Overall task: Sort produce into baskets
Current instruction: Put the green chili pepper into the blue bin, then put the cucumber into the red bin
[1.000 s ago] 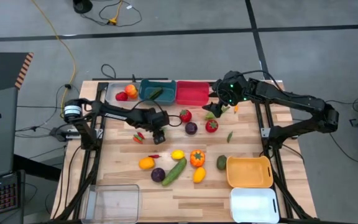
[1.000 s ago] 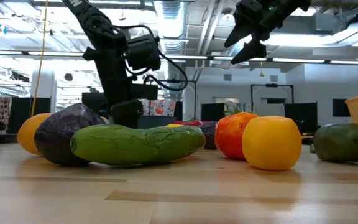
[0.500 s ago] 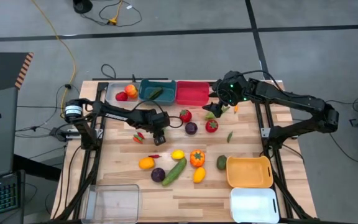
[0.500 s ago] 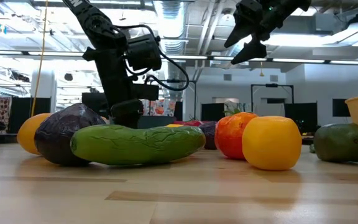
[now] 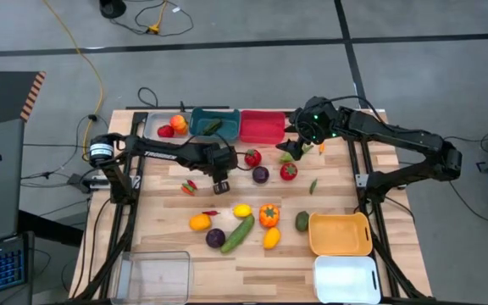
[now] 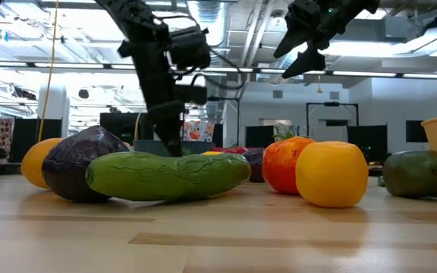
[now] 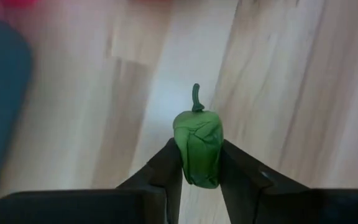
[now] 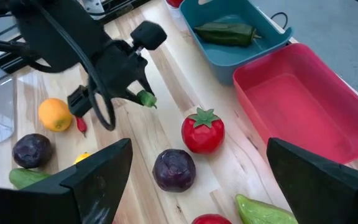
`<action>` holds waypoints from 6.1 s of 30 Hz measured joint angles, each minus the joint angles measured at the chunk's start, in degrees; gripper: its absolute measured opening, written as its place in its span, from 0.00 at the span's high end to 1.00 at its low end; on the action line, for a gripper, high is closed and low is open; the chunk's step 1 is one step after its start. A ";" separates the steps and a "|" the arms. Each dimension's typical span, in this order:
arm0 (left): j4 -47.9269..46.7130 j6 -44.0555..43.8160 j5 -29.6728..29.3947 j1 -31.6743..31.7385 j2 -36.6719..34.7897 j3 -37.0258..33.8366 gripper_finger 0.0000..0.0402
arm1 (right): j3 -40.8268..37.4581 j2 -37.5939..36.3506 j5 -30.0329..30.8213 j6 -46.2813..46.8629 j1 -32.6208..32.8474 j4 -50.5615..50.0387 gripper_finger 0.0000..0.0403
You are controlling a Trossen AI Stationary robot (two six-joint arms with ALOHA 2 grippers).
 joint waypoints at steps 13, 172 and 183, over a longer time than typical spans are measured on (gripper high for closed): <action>-11.49 13.23 -7.91 3.61 -0.07 16.05 0.79 | 0.00 0.00 0.00 0.02 0.04 -1.13 0.01; -13.87 32.17 8.04 26.33 -4.61 21.25 0.50 | 23.02 32.11 14.75 -35.95 -8.74 -8.70 0.46; -16.26 31.66 17.02 26.17 -8.74 21.23 0.50 | 23.02 32.11 14.78 -35.95 -9.09 -5.98 0.45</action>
